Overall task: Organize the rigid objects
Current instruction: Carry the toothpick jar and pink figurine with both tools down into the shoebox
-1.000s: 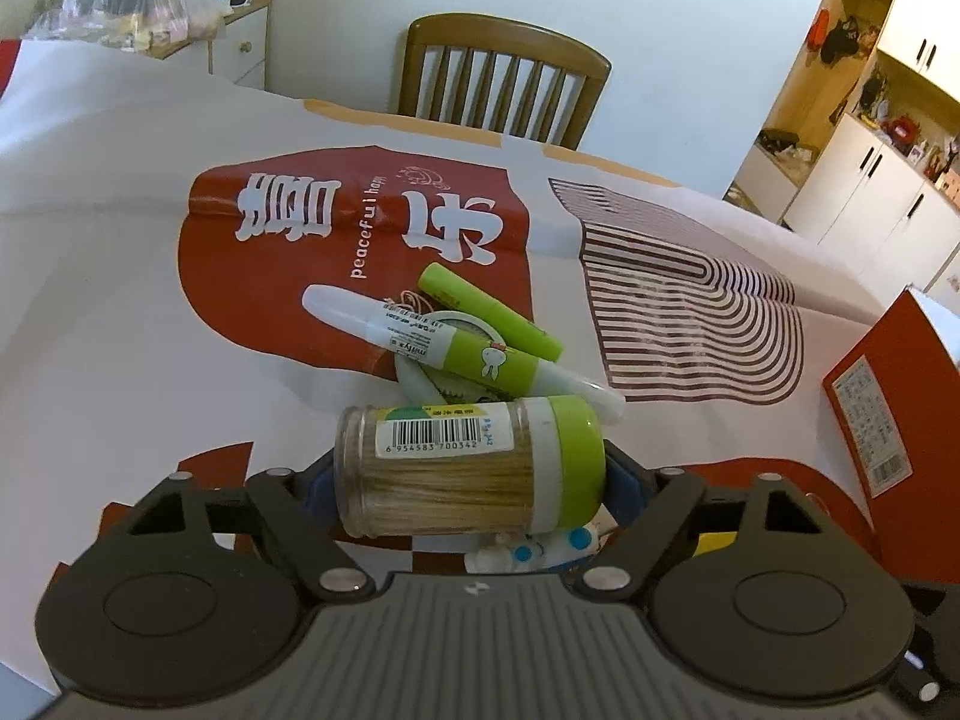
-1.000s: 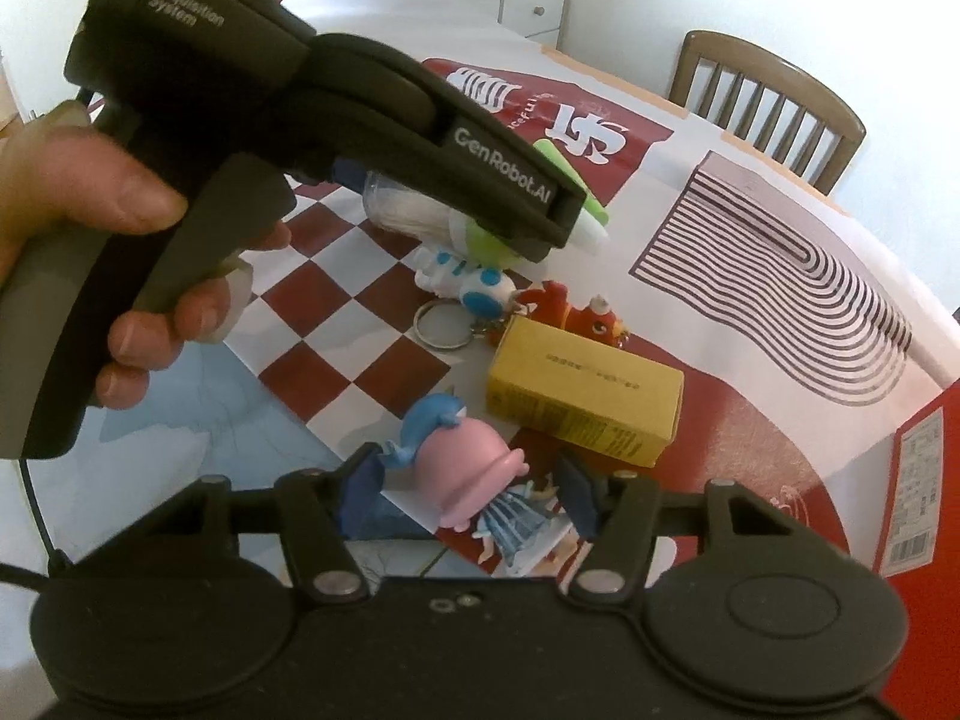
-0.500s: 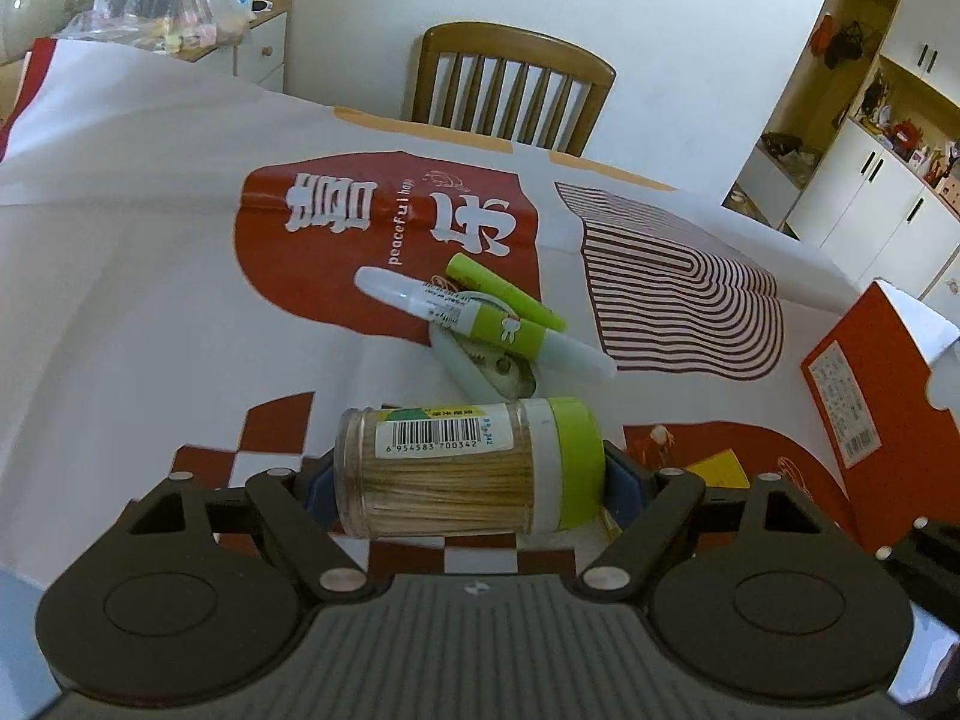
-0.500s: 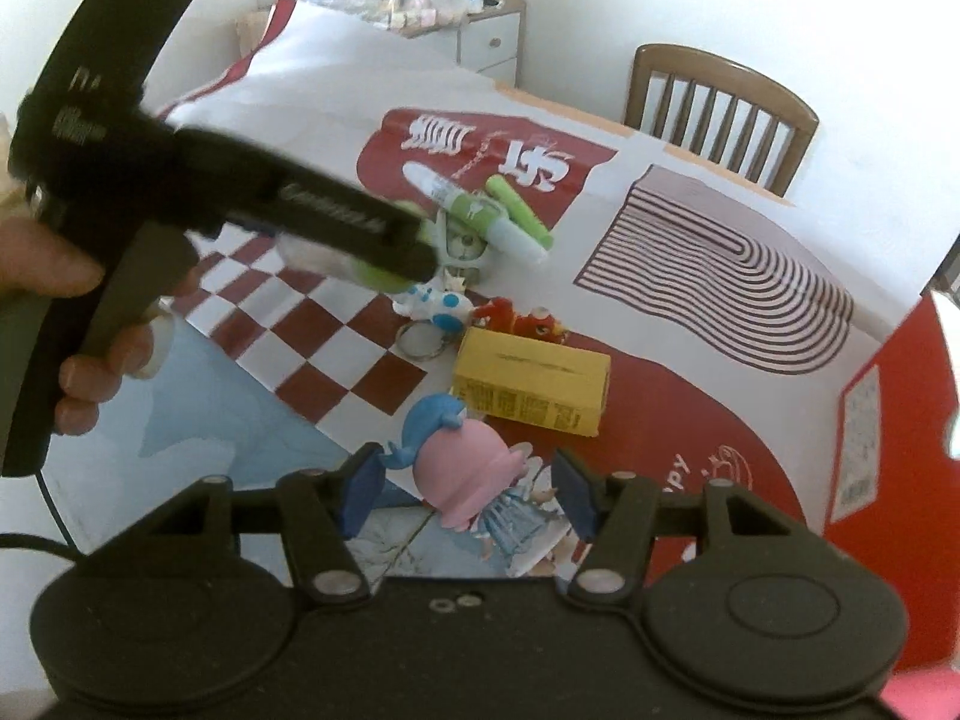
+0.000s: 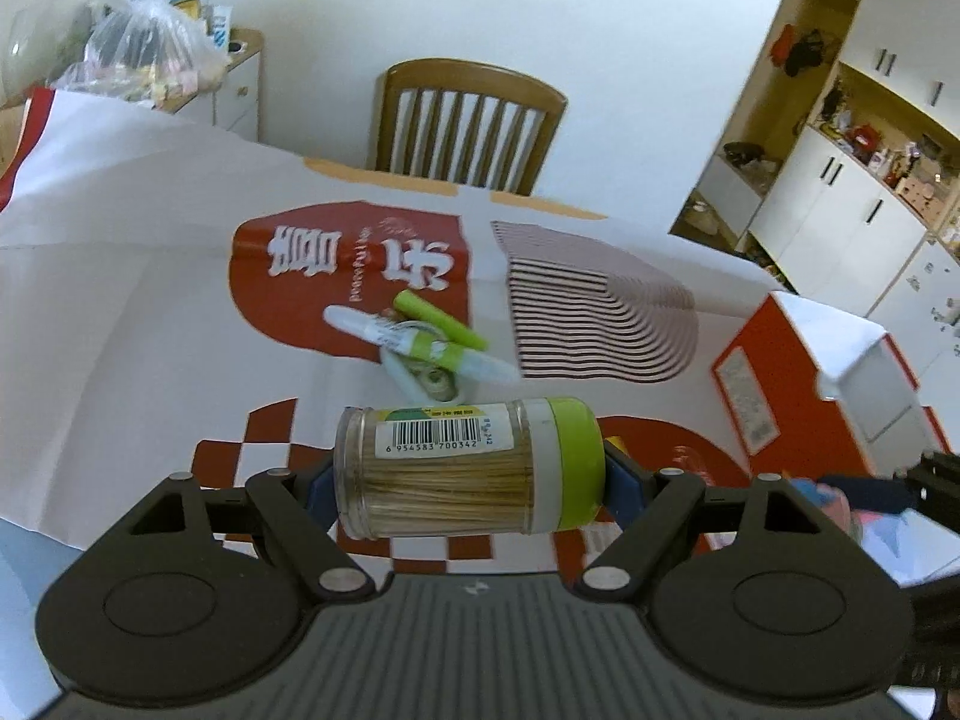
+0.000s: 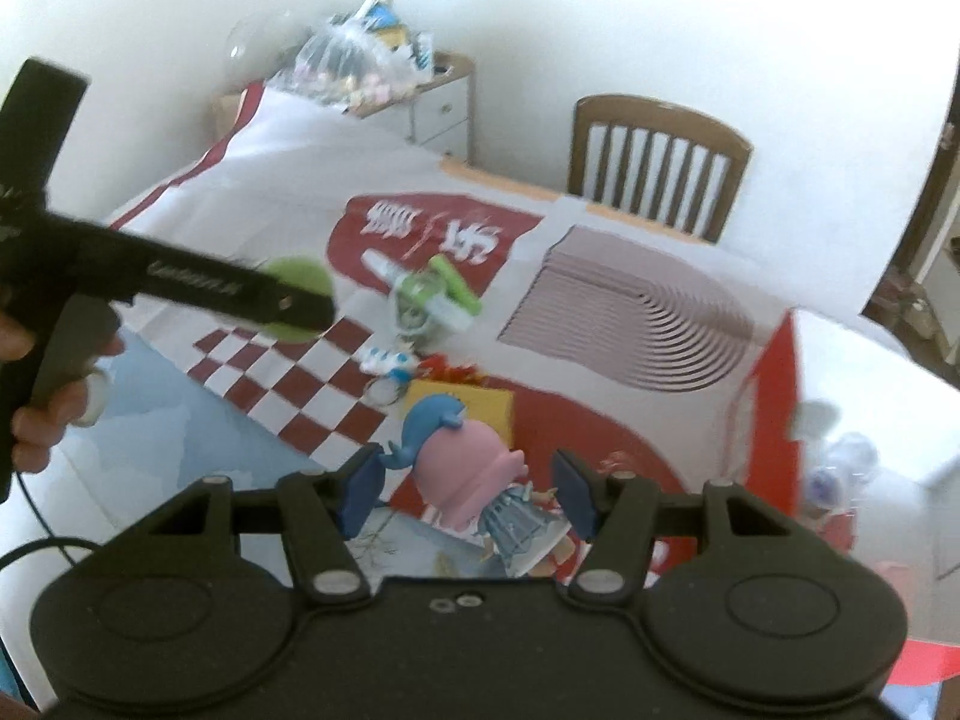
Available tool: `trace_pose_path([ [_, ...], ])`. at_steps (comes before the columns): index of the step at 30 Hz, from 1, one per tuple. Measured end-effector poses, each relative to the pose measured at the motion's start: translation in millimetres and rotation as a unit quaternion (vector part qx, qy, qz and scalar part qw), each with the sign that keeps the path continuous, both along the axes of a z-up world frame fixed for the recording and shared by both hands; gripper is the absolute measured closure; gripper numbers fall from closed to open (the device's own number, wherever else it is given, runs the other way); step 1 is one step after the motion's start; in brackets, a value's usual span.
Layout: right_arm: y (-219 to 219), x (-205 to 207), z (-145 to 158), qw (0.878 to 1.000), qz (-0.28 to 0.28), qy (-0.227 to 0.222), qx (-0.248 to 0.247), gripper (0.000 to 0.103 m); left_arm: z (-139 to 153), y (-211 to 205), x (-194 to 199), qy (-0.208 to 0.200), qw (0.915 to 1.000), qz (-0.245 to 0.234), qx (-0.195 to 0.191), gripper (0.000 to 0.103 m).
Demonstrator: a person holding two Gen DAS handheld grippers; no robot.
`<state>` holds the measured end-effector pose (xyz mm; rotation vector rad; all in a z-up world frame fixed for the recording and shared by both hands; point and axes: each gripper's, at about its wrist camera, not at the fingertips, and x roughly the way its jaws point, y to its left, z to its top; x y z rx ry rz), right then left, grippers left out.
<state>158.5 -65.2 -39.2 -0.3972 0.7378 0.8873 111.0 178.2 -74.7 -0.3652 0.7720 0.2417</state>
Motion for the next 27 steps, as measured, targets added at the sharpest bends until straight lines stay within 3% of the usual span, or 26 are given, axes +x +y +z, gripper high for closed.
trace_pose_path([
  [14,-76,37,37,0.998,-0.06,-0.013,0.028,0.043,42,-72,15,-0.014,0.9988,-0.037,0.027,0.02],
  [27,-158,92,36,0.996,-0.085,-0.018,0.021,0.042,48,-170,67,-0.004,0.996,-0.08,0.039,0.02],
])
